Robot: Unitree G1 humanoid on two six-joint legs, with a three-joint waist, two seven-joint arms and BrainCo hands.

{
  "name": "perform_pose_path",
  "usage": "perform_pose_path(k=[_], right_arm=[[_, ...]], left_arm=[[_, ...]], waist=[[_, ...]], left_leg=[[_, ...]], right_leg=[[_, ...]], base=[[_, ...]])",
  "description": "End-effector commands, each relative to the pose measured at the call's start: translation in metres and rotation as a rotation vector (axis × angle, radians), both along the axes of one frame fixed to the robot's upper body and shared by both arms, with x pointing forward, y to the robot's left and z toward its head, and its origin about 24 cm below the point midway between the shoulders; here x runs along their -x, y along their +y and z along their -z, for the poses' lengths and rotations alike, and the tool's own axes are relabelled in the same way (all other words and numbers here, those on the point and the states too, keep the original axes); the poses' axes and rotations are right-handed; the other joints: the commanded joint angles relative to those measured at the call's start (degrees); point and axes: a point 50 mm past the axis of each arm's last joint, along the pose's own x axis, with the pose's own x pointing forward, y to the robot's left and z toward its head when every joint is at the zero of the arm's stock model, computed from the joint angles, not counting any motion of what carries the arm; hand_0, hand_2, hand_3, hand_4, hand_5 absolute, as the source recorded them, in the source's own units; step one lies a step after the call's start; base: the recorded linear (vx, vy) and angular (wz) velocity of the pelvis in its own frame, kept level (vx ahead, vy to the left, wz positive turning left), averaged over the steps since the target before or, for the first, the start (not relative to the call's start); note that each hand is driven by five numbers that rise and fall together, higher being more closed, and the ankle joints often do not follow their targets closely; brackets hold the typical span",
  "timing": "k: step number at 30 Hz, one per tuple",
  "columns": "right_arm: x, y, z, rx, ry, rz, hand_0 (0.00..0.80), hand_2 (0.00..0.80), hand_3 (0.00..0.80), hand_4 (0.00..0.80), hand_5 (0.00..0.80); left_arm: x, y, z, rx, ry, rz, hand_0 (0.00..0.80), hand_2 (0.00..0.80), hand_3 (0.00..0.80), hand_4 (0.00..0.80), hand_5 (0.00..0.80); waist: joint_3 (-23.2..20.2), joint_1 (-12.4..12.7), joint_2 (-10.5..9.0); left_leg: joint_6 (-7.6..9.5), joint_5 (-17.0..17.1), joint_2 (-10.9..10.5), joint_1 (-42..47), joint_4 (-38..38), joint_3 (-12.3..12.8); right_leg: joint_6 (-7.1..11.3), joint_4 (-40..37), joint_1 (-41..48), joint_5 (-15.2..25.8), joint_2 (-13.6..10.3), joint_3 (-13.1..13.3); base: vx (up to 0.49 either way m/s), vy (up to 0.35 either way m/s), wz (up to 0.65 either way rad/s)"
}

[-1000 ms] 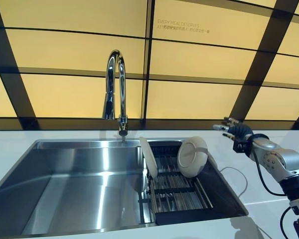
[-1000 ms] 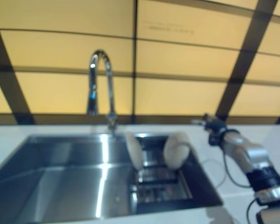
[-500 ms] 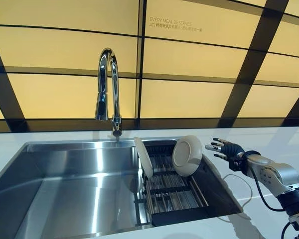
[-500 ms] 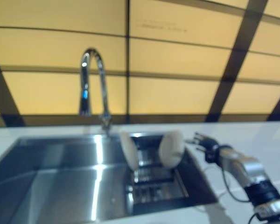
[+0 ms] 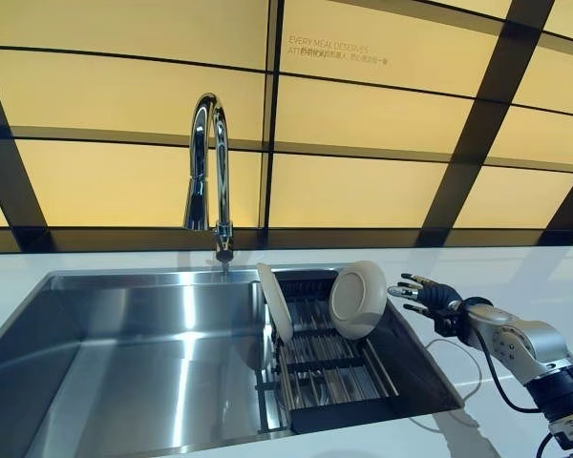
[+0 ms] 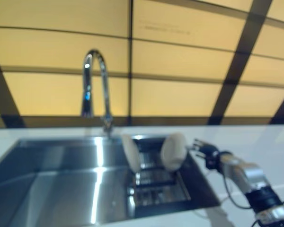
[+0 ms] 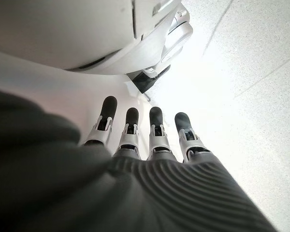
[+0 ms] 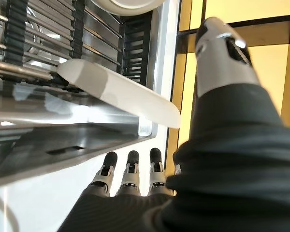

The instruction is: Take plates into dishwasher

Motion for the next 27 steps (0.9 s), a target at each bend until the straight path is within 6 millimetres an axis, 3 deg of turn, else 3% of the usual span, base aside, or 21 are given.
perform_pose_path(k=[1, 10, 27], right_arm=[[-0.009, 0.02, -0.022, -0.033, -0.093, -0.055, 0.0, 0.0, 0.0, 0.0, 0.0], [-0.013, 0.037, -0.016, -0.078, -0.075, -0.059, 0.0, 0.0, 0.0, 0.0, 0.0], [-0.022, 0.039, -0.011, -0.139, -0.063, 0.01, 0.0, 0.0, 0.0, 0.0, 0.0]], left_arm=[[-0.049, 0.009, -0.013, -0.048, -0.14, 0.039, 0.0, 0.0, 0.0, 0.0, 0.0], [-0.048, 0.009, -0.012, -0.05, -0.134, 0.049, 0.0, 0.0, 0.0, 0.0, 0.0], [-0.048, 0.01, -0.013, -0.053, -0.13, 0.059, 0.0, 0.0, 0.0, 0.0, 0.0]], waist=[[0.07, 1.01, 0.09], [0.31, 1.83, 0.19], [1.08, 2.86, 0.39]], left_leg=[[0.99, -6.03, -1.59, 1.92, 0.25, 0.66], [1.03, -6.02, -1.67, 2.01, 0.25, 0.08], [1.34, -6.21, -1.84, 2.2, 0.25, -1.26]], right_leg=[[4.43, 3.27, -0.68, -2.03, -1.1, -3.94], [4.48, 3.8, -0.6, -2.32, -1.28, -4.44], [4.53, 4.84, -0.55, -2.88, -1.63, -4.87]], base=[[0.0, 0.0, 0.0], [0.0, 0.0, 0.0], [0.008, -0.003, 0.02]])
